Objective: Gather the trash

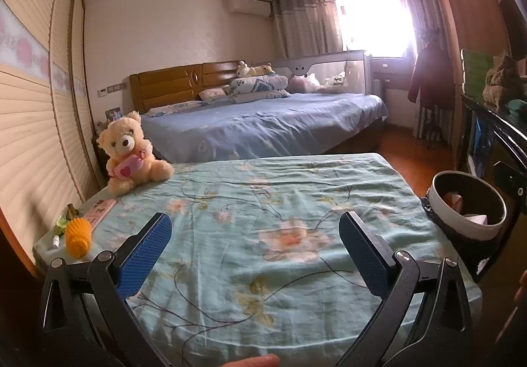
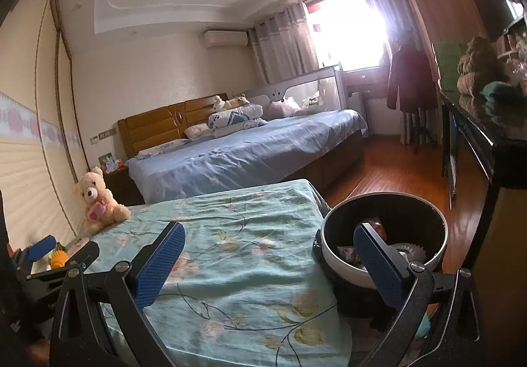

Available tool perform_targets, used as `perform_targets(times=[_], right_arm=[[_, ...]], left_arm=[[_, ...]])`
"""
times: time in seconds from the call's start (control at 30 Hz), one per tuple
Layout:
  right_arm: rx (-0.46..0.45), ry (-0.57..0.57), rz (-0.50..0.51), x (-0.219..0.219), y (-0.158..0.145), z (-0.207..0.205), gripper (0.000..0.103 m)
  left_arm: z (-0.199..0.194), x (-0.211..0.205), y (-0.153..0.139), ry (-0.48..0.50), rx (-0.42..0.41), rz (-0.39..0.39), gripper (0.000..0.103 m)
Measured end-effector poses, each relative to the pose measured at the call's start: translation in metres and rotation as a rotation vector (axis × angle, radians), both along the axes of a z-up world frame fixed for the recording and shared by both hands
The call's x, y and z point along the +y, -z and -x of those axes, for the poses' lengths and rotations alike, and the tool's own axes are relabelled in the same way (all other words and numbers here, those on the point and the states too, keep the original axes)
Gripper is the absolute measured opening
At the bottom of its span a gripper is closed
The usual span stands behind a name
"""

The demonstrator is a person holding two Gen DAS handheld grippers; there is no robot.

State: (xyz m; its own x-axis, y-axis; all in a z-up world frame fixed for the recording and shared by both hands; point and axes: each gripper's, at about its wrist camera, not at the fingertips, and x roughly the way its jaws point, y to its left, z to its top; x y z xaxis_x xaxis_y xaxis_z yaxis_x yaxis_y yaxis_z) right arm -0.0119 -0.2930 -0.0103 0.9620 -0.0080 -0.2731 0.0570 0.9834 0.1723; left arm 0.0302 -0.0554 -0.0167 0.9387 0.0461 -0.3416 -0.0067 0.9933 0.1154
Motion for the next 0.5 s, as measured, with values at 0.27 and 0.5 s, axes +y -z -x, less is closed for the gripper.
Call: perform_targets(times=[0.27,0.5], right_arm=[[-0.004,-0.01,0.042,0.01,-0.001,0.001,0.103],[0.0,-0.02,0.073,0.019,0.002,0.0,0.103]], left_arm=[[0.0,-0.002,0.002,0.016,0.01,0.008,0.103],[0.001,0.0,0.003,0.022,0.009,0.02,0.103]])
